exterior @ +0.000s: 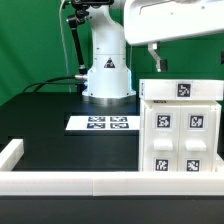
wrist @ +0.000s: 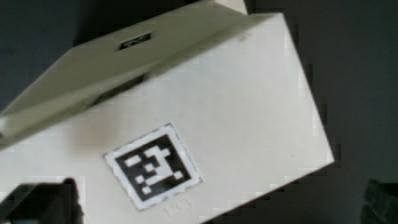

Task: Assemble cabinet

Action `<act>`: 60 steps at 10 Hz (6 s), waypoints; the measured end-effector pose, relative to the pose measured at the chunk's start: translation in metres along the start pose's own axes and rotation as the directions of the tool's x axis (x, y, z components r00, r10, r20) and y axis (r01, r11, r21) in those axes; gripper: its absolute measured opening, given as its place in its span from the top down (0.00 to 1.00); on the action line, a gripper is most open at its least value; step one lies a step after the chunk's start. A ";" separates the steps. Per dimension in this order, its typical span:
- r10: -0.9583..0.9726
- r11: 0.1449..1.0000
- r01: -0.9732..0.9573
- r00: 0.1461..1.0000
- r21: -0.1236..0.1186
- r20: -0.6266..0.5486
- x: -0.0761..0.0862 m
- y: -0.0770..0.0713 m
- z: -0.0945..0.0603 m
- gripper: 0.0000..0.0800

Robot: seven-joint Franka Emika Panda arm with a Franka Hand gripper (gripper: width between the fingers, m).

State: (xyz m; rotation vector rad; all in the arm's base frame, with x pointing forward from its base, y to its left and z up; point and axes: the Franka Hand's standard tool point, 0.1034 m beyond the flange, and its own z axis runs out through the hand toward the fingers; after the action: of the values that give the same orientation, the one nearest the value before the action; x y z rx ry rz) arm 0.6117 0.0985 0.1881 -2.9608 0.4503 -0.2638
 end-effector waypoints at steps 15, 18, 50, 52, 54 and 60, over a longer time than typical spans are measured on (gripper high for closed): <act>-0.990 -0.097 0.995 -0.093 -0.031 0.103 0.004 0.015 0.010 0.00; -0.955 -0.260 0.966 -0.258 0.002 0.148 -0.001 0.018 0.020 0.00; 0.113 0.991 -0.116 0.993 -0.072 -0.046 -0.004 0.028 0.035 0.30; 0.217 0.974 -0.219 0.975 -0.063 -0.047 -0.005 0.027 0.036 0.30; 0.378 0.924 -0.380 0.925 -0.053 -0.047 -0.006 0.028 0.037 0.30; 0.852 0.522 -0.851 0.524 -0.048 -0.023 -0.010 0.025 0.037 0.30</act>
Offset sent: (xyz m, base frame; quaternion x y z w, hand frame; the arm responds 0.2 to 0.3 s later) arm 0.0017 -0.0001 0.0026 -0.0073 -0.0092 -0.3406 0.9402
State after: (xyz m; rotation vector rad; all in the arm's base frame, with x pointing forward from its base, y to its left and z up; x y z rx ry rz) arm 0.6019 0.0818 0.1463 -2.3579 1.8353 -0.1130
